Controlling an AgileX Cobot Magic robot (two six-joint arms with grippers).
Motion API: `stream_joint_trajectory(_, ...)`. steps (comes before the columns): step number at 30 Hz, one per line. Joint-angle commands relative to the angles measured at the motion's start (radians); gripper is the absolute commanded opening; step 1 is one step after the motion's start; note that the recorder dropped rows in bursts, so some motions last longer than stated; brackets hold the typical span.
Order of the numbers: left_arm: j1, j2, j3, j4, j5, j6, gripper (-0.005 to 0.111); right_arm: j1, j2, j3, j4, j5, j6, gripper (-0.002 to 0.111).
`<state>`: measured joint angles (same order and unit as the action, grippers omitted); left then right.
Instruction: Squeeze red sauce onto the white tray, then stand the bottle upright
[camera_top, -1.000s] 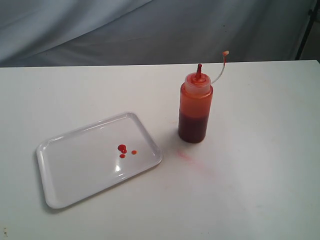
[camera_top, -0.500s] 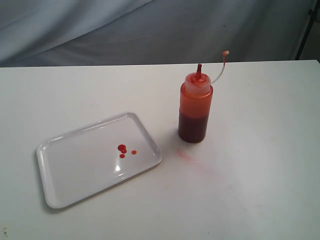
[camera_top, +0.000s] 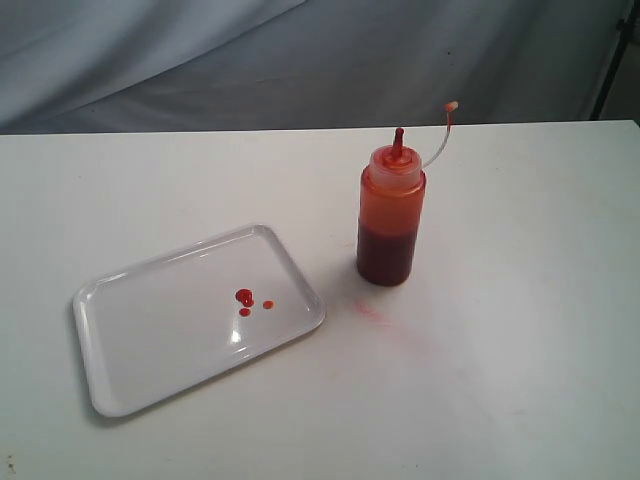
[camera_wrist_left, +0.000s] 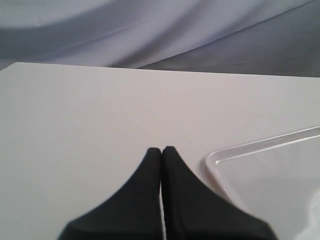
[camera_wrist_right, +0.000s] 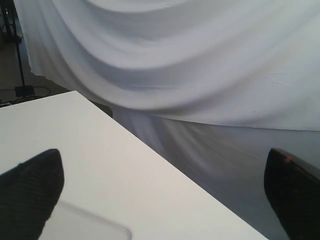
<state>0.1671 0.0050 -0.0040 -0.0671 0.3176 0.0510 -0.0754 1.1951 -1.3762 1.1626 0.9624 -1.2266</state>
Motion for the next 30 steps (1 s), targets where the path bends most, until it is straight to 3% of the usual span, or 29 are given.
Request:
stream_joint_trajectory(1, 0.004, -0.005, 0.004, -0.018, -0.009, 0.009, 0.000, -0.004, -0.001, 0.001, 0.002, -0.008, 0.004, 0.105)
stream_joint_trajectory(16, -0.005, -0.005, 0.004, -0.018, 0.004, 0.009, 0.000, -0.004, -0.001, 0.001, 0.002, -0.008, 0.004, 0.105)
stream_joint_trajectory(24, -0.211, -0.005, 0.004, -0.018, 0.019, 0.047, 0.000, -0.004, -0.001, 0.001, 0.002, -0.008, 0.004, 0.105)
stream_joint_trajectory(30, -0.205, -0.005, 0.004, -0.018, 0.019, 0.059, 0.000, -0.004, -0.001, 0.001, 0.002, -0.008, 0.004, 0.105)
